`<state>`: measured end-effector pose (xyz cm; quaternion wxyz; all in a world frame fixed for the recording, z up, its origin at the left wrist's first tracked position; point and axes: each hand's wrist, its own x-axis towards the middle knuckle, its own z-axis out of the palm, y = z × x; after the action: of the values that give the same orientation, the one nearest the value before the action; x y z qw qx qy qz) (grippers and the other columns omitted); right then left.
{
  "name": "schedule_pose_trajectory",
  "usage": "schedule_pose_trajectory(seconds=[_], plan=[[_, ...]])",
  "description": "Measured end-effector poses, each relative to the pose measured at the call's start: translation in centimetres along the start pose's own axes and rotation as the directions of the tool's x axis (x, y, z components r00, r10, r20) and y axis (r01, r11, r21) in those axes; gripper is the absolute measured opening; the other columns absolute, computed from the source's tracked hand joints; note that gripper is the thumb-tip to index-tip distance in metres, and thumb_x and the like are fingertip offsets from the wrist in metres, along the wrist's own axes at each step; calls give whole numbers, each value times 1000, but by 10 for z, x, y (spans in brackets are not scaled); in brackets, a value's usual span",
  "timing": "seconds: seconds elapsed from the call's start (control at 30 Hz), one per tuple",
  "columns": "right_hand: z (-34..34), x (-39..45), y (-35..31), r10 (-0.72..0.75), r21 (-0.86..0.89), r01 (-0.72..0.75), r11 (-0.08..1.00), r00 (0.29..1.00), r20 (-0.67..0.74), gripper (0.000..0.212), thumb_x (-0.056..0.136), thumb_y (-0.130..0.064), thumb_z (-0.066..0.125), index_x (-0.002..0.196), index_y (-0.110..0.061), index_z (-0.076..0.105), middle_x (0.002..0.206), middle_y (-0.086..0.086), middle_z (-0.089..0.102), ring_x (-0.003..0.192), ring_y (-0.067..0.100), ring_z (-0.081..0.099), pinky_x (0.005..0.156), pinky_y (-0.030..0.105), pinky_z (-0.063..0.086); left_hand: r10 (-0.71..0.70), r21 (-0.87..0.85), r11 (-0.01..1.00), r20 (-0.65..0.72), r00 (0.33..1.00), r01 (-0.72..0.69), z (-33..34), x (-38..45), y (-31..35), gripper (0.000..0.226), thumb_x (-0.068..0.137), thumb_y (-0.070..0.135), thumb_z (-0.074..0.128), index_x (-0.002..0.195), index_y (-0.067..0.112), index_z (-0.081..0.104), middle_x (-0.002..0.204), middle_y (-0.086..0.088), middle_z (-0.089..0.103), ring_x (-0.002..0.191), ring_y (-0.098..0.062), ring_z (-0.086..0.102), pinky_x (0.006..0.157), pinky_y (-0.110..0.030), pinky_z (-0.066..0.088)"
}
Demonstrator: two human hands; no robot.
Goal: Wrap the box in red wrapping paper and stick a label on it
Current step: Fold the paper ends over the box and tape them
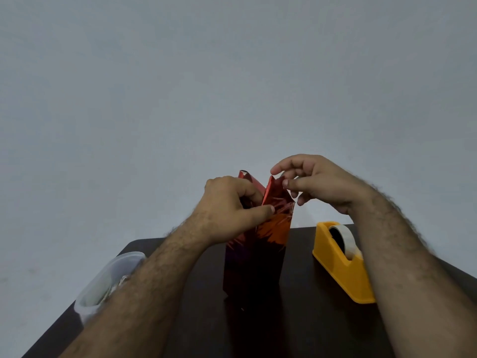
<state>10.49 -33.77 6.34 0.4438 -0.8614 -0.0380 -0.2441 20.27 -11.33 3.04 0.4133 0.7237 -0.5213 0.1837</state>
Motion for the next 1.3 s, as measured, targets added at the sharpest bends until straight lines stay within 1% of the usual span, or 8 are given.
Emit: schedule_pose_trajectory(seconds=[0.23, 0.37, 0.47, 0.53, 0.73, 0.87, 1.17, 1.3], plan=[[7, 7, 7, -37, 129, 36, 991, 999, 4, 33, 100, 3, 61, 113, -22, 79, 85, 7, 63, 74, 14, 55, 66, 33, 48, -96, -113, 990, -77, 992, 87, 3, 1, 7, 15, 77, 21, 80, 64, 17, 75, 63, -2, 72, 60, -22, 71, 58, -39, 58], [6, 5, 3, -84, 117, 75, 990, 994, 74, 20, 100, -23, 71, 118, -29, 78, 108, -8, 73, 95, 13, 64, 89, 41, 50, -179, -245, 955, -31, 983, 166, -7, 3, -6, 18, 80, 11, 77, 63, 8, 70, 69, -15, 72, 61, -25, 65, 61, -39, 53], [5, -1, 8, -27, -62, 45, 997, 961, 276, 81, 71, -30, 97, 140, -49, 59, 143, -22, 61, 139, 3, 49, 111, 36, 43, -187, -365, 913, 24, 982, 182, -12, 3, -18, 24, 85, 10, 77, 65, 5, 65, 65, -10, 64, 62, -21, 58, 62, -34, 46], [12, -1, 13, 6, -111, 34, 993, 940, 340, 94, 64, -13, 100, 140, -47, 56, 138, -27, 63, 134, -5, 52, 106, 25, 48, -164, -402, 899, 51, 985, 171, -14, 1, -24, 23, 93, 1, 74, 73, -4, 65, 68, -12, 63, 65, -20, 59, 65, -31, 49], [21, 6, 31, -48, 24, 44, 999, 969, 243, 68, 76, 2, 91, 135, -24, 70, 130, -2, 74, 114, 30, 73, 100, 50, 60, -89, -407, 908, 44, 995, 99, -21, -1, -44, 21, 94, 17, 75, 83, 0, 72, 92, -31, 68, 85, -31, 65, 86, -46, 53], [16, 6, 33, -49, -19, 56, 998, 964, 260, 61, 77, -15, 94, 132, -29, 71, 131, -4, 70, 118, 22, 69, 105, 52, 57, -95, -411, 906, 36, 995, 102, -26, -1, -52, 22, 90, 22, 76, 88, 0, 75, 98, -25, 75, 91, -29, 69, 92, -46, 53], [22, 17, 47, -67, 178, 37, 983, 984, 163, 66, 76, -20, 89, 136, -34, 66, 142, 13, 54, 120, 35, 70, 107, 58, 54, -71, -303, 951, -40, 997, 55, -27, 0, -51, 12, 98, 13, 76, 90, 6, 78, 98, -9, 78, 99, -26, 73, 99, -43, 55], [24, 17, 48, -74, 251, 46, 967, 992, 104, 52, 89, -25, 81, 138, -33, 64, 140, 9, 60, 121, 22, 69, 107, 45, 53, -47, -261, 965, -97, 994, 20, -28, 1, -46, 11, 98, 14, 76, 88, 10, 79, 95, -3, 79, 98, -21, 73, 101, -43, 53]])
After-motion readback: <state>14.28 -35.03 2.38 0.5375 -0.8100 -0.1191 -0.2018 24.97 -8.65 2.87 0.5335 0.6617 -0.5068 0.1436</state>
